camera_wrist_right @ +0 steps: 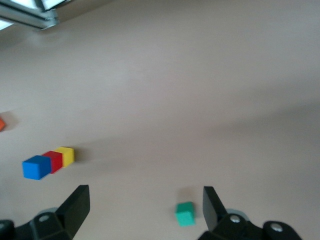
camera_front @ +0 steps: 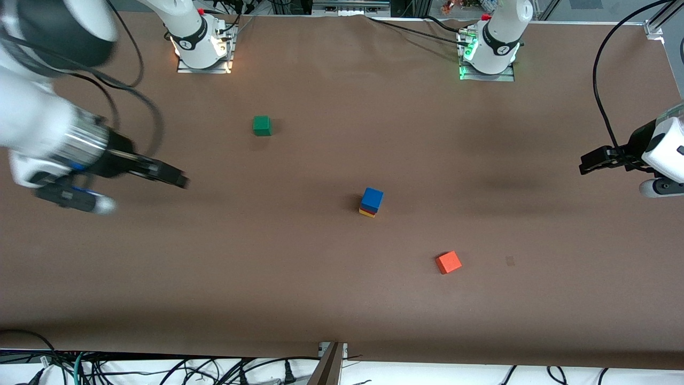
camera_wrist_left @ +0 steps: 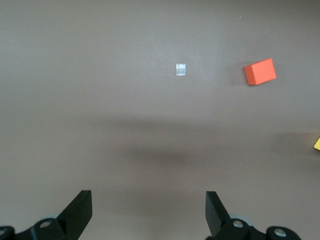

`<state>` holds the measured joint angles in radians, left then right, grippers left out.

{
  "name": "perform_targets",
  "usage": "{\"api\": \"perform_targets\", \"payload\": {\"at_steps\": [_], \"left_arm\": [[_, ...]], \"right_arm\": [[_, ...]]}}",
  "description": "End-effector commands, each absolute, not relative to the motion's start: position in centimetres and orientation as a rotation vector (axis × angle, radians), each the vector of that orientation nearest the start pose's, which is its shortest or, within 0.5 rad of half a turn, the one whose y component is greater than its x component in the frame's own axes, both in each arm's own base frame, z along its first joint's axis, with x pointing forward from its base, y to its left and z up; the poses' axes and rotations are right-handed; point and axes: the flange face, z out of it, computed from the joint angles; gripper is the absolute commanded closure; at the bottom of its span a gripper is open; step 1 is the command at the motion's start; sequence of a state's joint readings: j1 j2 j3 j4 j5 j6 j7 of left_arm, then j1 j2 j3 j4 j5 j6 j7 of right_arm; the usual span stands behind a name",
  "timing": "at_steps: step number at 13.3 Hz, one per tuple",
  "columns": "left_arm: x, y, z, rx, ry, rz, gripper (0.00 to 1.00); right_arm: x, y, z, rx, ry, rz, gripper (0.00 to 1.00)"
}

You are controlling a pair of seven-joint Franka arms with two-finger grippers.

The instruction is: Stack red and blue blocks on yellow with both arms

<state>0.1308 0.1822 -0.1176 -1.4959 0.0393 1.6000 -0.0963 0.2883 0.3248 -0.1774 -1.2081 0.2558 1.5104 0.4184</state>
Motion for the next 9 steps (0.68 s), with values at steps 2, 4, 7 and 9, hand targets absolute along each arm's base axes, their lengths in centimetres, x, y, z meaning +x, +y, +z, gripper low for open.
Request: {"api": "perform_targets", "payload": {"at_steps": [2, 4, 7, 9], "left_arm": [[60.7, 1.9, 55.9, -3.134, -0.168, 0.104, 0.00], [60.7, 1.9, 55.9, -3.134, -0.170, 0.104, 0.00], [60.7, 1.9, 55.9, -3.134, -0.170, 0.104, 0.00], [60.7, 1.9, 55.9, -3.134, -0.168, 0.104, 0.00]], "right_arm": [[57.3, 6.2, 60.3, -2.977, 0.288, 0.136, 0.00], [56.3, 5.0, 61.1, -3.066, 0.269, 0.133, 0.00], [55.3, 4.6, 60.7, -3.112, 0.202, 0.155, 0.00], [55.2, 5.8, 60.7, -3.163, 0.147, 0.150, 0.00]]}}
